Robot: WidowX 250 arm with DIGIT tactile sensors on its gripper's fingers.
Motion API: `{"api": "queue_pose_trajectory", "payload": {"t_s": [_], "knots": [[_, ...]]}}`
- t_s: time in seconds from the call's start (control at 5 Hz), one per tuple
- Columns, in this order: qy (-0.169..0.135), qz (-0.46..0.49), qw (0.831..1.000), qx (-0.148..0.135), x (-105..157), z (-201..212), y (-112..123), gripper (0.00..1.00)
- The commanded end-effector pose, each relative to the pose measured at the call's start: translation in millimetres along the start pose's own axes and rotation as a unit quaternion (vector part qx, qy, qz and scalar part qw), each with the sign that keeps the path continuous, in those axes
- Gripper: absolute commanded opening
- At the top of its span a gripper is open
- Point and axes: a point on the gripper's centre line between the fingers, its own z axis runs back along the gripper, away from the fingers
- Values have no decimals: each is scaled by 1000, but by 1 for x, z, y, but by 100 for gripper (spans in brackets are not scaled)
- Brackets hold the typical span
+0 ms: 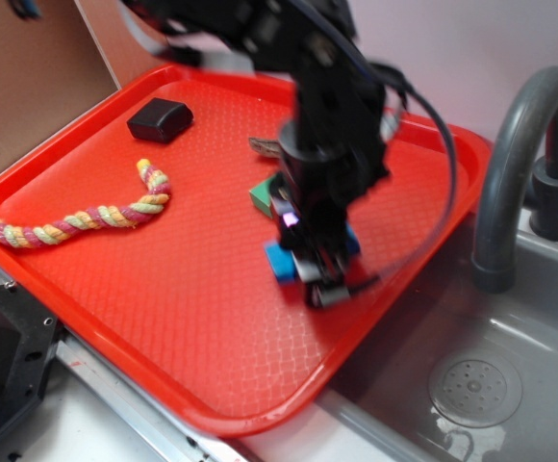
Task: Grab the blue block.
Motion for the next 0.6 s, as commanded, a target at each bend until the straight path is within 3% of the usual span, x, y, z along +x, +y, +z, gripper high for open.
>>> {"api": "queue_pose_trajectory", "payload": {"t_s": [0.0, 0.2, 0.4], "knots": [[-93, 132, 987, -23, -50, 95, 75, 0], [-110, 176, 976, -63, -96, 123, 105, 0], [-97, 201, 973, -66, -109, 123, 115, 0]]}}
